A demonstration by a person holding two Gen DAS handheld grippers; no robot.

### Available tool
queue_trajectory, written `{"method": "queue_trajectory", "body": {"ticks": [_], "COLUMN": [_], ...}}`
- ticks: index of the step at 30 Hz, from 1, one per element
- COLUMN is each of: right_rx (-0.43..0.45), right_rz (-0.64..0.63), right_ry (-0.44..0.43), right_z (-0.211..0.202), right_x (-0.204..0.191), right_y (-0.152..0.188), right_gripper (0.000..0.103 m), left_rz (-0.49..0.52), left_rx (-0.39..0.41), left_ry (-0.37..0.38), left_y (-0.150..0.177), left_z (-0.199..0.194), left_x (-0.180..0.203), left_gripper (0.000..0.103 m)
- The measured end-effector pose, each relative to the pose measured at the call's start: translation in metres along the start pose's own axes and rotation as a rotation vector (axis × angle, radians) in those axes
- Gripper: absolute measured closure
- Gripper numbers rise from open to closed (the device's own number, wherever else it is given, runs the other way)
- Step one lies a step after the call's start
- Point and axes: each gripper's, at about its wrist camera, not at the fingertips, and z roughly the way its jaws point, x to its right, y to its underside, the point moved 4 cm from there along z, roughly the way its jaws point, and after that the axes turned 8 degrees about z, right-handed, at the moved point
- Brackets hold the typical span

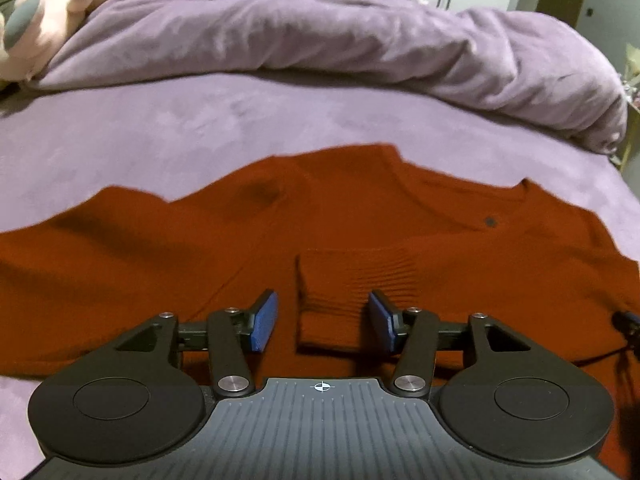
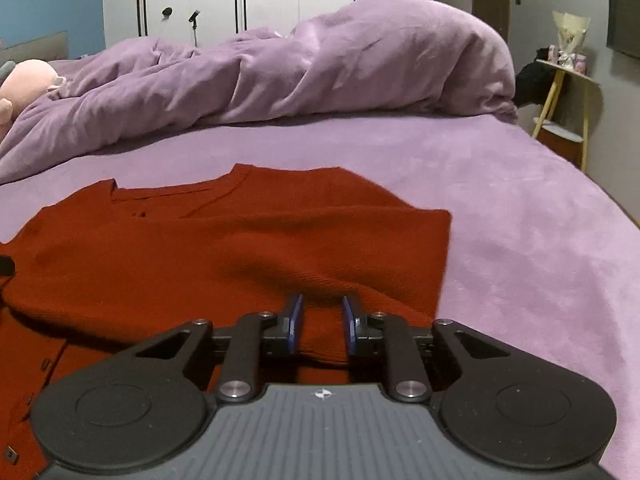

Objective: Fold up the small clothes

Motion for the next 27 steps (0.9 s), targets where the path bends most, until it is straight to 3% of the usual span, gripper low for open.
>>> {"method": "queue_trajectory", "body": {"ticks": [13,16,18,20,21,24,26,27], "right_rx": [-0.021,-0.064,-0.114,-0.153,-0.155,-0.145,-0.161,-0.164], "right_rz": [-0.006,0.038,0.166,0.325,0.36,0.362,0.377,0.389], "right_ry": [0.032,0.029,-0.006,-0.132,-0.173,-0.213,-0.234,-0.244], "right_z": [-0.021,-0.021,-0.031,-0.044,-0.052,-0.075,-0.082,-0.085], "right_x": [-0.004,-0.001,0.003,0.005,0.004,-0.005,-0.007,-0.008], "right_y": [0.011,0.006,0.001,0.007,0.013,0.037,0.049,0.054], "right_gripper": [0.078,0.078,0.077,0.057,0.056,0.056,0.055,0.055], "left_rz": [-0.048,-0.087,-0.152,-0.241,-0.279,-0.375,-0.481,-0.538], "left_rx": [-0.026,-0.028,-0.015,0.018,0.03,0.039,0.03,0.045], "left_ry": [0.002,0.025,0.028,0.023,0.006,-0.081,-0.12,-0.111], "left_y": [0.014,0.025,0.037,0.051,0.058,0.08,0.096,0.103], "left_z": [-0.024,-0.04,-0.056,-0.071,-0.077,-0.089,-0.095,-0.098], "left_x": [-0.019,-0.033,-0.054,-0.084,-0.099,-0.154,-0.195,-0.213], "left_gripper": [0.039,0.037,0.031,0.028,0.028,0.028,0.032,0.04]}}
